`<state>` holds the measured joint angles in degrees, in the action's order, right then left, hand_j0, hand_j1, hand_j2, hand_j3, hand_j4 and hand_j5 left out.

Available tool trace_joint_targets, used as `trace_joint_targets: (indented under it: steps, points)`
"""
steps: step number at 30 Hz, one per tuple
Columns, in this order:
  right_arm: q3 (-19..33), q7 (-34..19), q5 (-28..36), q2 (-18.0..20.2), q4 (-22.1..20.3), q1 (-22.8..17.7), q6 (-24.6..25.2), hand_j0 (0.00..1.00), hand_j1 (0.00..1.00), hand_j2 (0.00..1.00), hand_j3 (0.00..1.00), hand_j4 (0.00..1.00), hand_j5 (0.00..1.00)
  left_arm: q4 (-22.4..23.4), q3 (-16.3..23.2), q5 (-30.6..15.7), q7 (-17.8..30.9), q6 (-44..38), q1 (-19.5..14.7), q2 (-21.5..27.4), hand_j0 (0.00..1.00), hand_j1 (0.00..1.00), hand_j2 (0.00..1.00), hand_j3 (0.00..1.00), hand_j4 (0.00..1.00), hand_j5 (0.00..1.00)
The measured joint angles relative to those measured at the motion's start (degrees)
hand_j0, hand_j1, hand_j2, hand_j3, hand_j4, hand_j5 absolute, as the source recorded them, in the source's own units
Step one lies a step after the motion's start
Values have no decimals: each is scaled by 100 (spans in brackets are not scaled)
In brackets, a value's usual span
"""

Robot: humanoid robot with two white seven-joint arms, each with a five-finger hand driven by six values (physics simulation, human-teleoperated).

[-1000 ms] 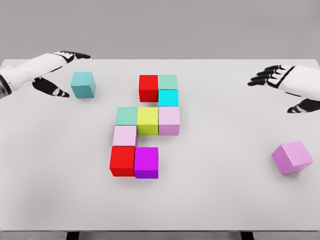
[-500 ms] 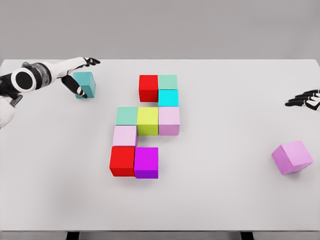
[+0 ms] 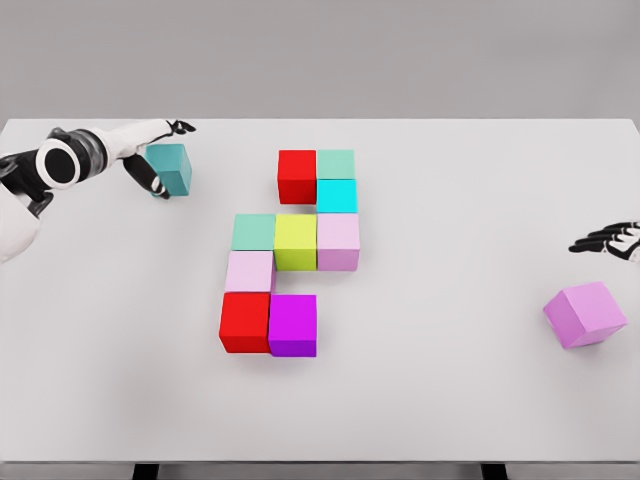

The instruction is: Assemble the squares on the desktop into the number 2

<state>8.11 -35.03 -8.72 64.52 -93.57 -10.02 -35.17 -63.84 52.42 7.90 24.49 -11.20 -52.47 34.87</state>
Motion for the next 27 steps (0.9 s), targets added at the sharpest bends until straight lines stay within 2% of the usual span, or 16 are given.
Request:
trace_joint_targets:
  steps: [7, 22, 27]
  points:
    - [-49, 0, -36, -36, -6, -62, 2, 100, 100, 100, 100, 100, 100, 9, 15, 105, -11, 14, 53, 27, 100, 100, 100, 100, 100, 100]
    - [-493, 1, -164, -71, -5, 61, 2, 100, 100, 100, 100, 100, 100, 125, 26, 284, -58, 18, 97, 11, 100, 100, 100, 100, 100, 100]
    - [-694, 1, -248, -104, 13, 299, 4, 100, 100, 100, 100, 100, 100, 148, 26, 289, -68, 21, 105, -12, 92, 92, 92, 92, 92, 92]
